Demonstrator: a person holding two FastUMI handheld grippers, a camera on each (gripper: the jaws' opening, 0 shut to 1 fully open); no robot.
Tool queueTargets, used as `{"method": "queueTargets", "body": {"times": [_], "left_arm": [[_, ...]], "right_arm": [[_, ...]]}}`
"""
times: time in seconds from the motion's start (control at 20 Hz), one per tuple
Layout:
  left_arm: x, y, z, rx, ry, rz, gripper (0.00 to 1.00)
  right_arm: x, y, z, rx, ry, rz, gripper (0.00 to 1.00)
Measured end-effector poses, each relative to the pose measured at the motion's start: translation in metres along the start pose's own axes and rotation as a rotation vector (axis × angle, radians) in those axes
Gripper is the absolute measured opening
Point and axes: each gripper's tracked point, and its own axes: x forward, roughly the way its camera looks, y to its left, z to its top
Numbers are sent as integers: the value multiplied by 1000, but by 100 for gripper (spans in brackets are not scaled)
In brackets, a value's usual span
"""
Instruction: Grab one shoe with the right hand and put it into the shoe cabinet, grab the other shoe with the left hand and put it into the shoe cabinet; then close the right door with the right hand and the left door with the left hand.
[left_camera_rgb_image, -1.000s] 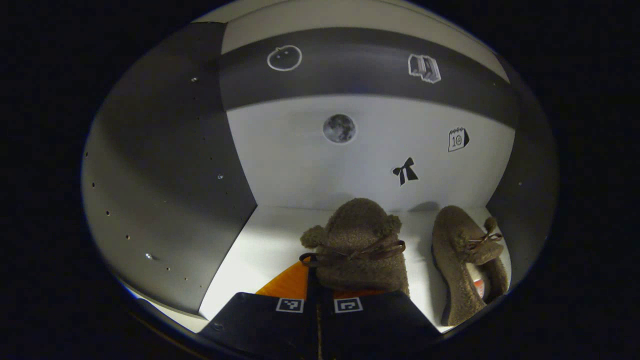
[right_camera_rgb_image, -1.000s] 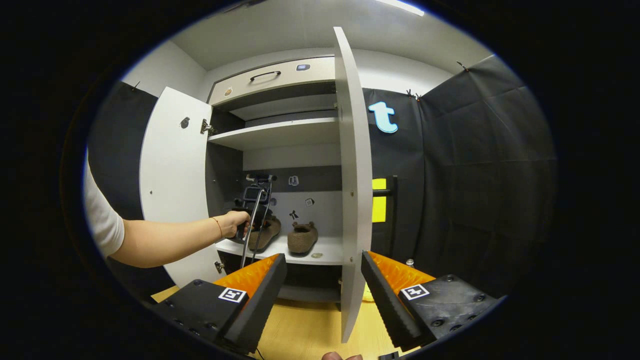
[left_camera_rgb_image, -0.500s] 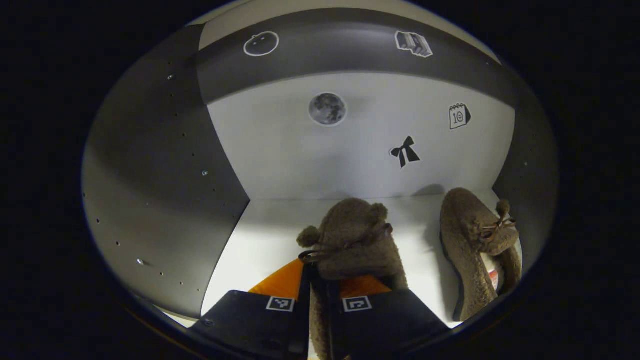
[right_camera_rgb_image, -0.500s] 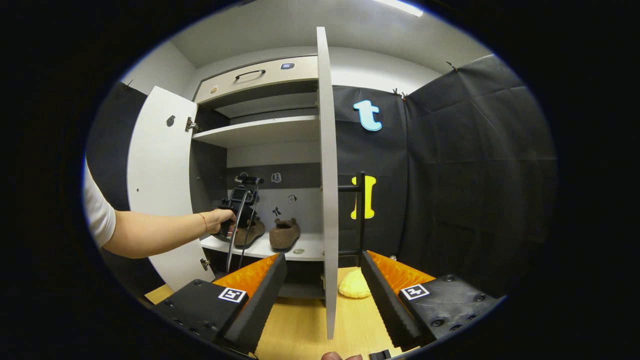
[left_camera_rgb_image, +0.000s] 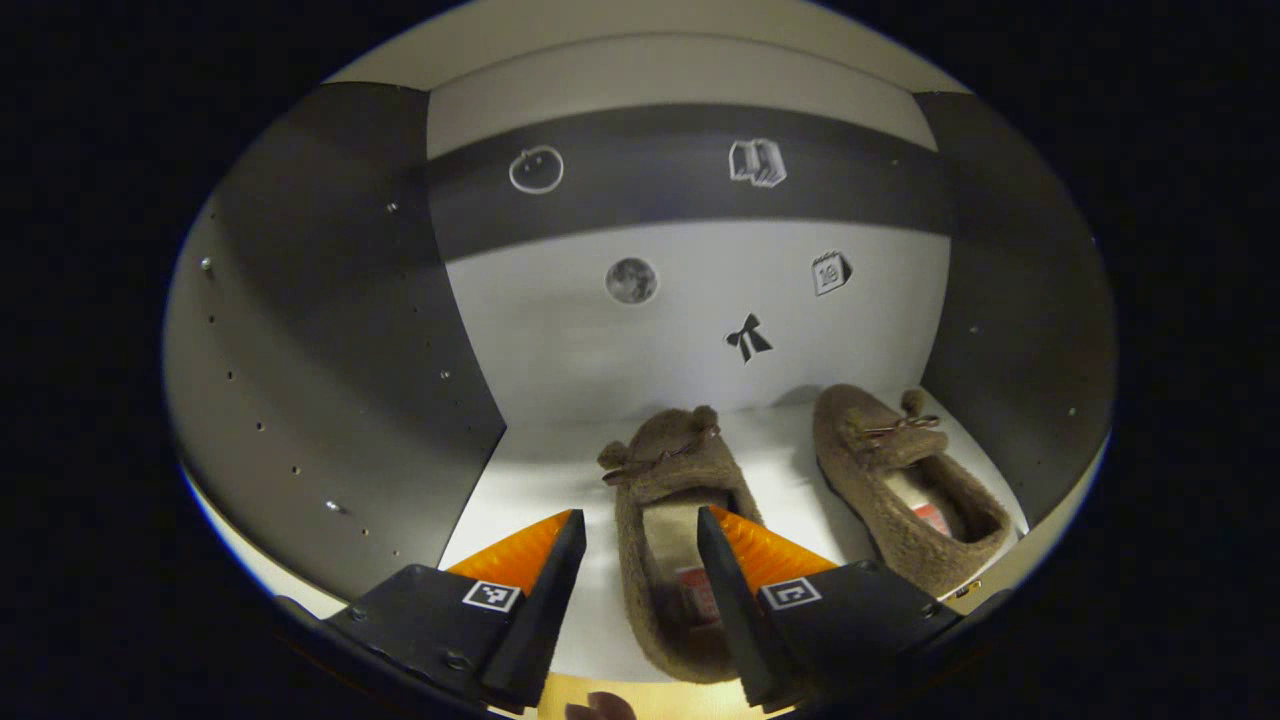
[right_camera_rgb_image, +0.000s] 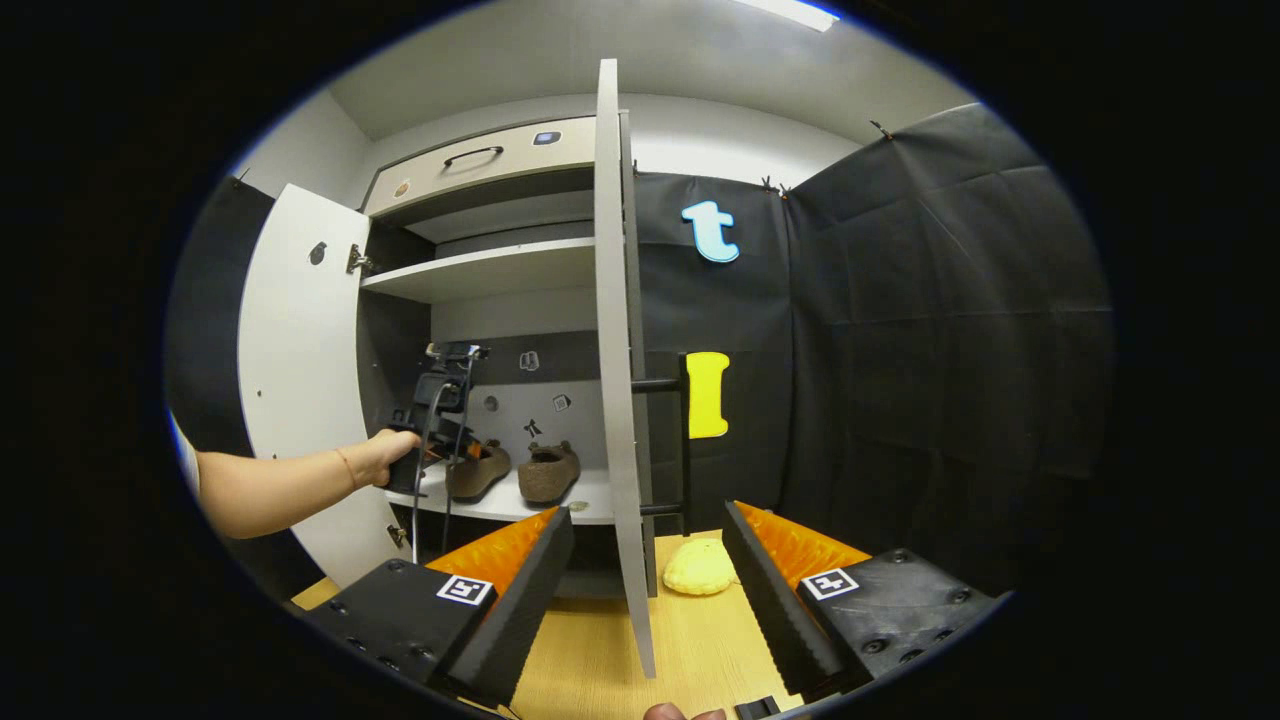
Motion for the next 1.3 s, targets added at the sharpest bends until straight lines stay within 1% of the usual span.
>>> {"method": "queueTargets", "body": {"times": [0.1,0.15,0.25,0.35,0.45,0.5,0.55,0.6,0.65,0.7,0.75,0.95,1.15,1.2,1.25,1.3], "left_arm": [[-24,3,7,37,-69,11,80],[-38,2,12,54,-110,16,87],[-68,-10,20,76,-198,-19,89],[-102,-23,24,59,-272,-72,90],[-134,-27,24,46,-324,-92,94],[-151,-29,23,44,-351,-98,95],[-165,-30,23,34,-370,-105,95],[-179,-35,19,19,-377,-136,95],[-198,-42,13,3,-387,-173,97],[-214,-45,6,-8,-390,-202,95],[-228,-43,-2,-12,-387,-212,97],[-278,-23,-34,-39,-410,-195,95],[-321,4,-70,-27,-414,-146,95],[-331,9,-79,-37,-408,-144,96],[-340,16,-87,-56,-399,-140,95],[-348,23,-94,-76,-392,-134,95]], "right_arm": [[0,-7,1,-2,0,-20,96],[0,-11,2,-5,-1,-31,96],[2,-19,5,-14,0,-54,96],[6,-28,10,-18,0,-76,96],[9,-40,17,0,-4,-102,96],[12,-47,19,9,-3,-119,96],[15,-54,19,17,0,-130,96],[18,-60,19,28,6,-140,96],[23,-64,19,37,9,-146,97],[29,-67,18,45,12,-150,98],[33,-69,18,51,14,-151,98],[53,-79,20,30,4,-175,98],[61,-77,22,50,2,-171,98],[62,-75,21,56,5,-171,100],[61,-73,20,53,8,-175,98],[62,-71,22,33,1,-182,98]]}}
